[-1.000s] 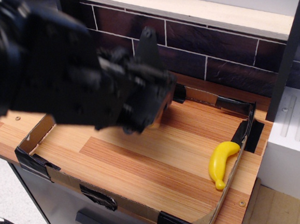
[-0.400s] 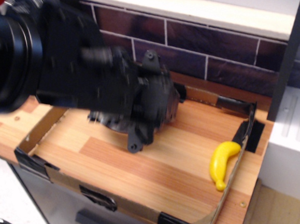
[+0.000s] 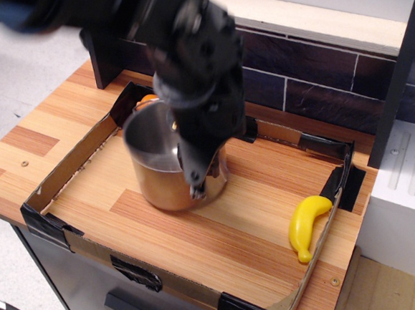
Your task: Upright metal pot
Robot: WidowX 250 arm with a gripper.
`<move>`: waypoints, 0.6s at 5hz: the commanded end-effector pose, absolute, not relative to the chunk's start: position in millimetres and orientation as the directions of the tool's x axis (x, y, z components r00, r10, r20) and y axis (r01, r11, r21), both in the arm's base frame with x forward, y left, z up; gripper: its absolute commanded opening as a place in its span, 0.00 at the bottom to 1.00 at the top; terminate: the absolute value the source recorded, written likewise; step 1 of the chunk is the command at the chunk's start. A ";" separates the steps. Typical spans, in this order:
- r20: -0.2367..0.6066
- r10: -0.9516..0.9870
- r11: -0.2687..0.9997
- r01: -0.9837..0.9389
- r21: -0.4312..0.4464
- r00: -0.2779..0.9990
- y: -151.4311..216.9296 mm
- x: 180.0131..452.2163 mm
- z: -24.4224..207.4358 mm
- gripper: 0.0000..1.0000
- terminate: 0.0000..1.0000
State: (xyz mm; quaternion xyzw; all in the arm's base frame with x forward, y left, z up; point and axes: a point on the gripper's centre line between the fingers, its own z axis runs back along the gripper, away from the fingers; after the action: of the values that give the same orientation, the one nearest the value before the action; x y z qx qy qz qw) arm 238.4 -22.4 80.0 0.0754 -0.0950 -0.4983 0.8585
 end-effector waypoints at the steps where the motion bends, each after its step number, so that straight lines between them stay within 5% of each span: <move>1: 0.077 -0.789 0.612 0.767 0.192 0.610 -20.3 238.2 91.5 1.00 0.00; 2: 0.097 -0.757 0.654 0.750 0.101 0.646 -15.7 243.7 108.8 1.00 0.00; 3: 0.135 -0.757 0.653 0.750 0.105 0.640 -15.4 245.6 140.5 1.00 0.00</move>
State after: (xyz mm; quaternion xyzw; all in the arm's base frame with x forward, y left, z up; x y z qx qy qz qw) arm 250.9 -8.4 124.5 0.0042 -0.0578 -0.4103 0.9101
